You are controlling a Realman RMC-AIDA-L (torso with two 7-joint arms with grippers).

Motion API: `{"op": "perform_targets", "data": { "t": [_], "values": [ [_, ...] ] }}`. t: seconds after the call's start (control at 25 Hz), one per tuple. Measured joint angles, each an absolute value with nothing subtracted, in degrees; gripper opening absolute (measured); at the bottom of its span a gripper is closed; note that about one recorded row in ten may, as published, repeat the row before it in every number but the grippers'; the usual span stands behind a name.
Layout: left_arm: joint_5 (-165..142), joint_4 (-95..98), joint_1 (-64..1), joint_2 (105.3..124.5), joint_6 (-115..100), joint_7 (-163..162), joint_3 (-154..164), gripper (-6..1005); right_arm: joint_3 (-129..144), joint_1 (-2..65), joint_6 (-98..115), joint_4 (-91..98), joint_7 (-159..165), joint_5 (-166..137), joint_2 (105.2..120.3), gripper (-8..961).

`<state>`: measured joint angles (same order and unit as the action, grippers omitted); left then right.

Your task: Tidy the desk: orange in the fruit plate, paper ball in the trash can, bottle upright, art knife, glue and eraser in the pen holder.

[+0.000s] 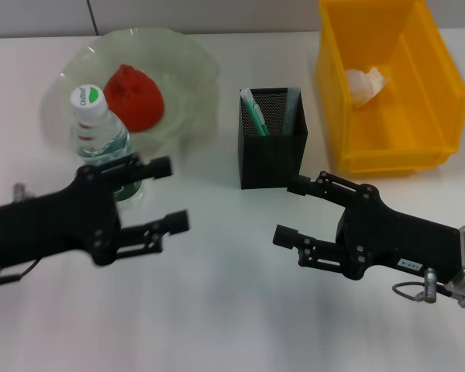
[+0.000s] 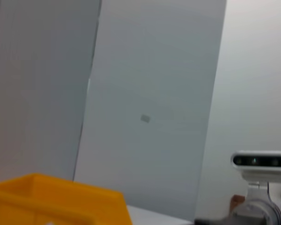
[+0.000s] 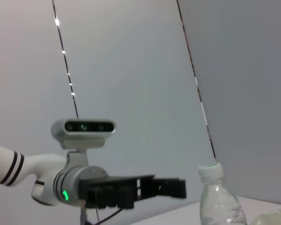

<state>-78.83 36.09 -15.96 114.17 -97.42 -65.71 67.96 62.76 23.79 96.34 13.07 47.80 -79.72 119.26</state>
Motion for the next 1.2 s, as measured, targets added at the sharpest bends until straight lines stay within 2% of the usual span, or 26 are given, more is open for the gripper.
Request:
{"op": "perform_targets", "data": {
  "t": [0.36,0.68,1.2],
  "values": [
    [-86.4,34.9,-11.7,114.79,-99.4,-62.3,64.7,793,67.4,25.0,96.9,14.5,47.9,-79.9,119.26,785],
    [-91.1,31.9,-12.8,116.03,-99.4,-57.1,64.7,792,67.9,25.3,95.5,14.4,48.0,-80.0,119.26,784],
    [-91.4,31.3,-13.5,116.67,-98.6,-56.8,64.2,791,67.9,24.2,92.8,13.3,47.6,-80.5,119.35,784]
  ]
}}
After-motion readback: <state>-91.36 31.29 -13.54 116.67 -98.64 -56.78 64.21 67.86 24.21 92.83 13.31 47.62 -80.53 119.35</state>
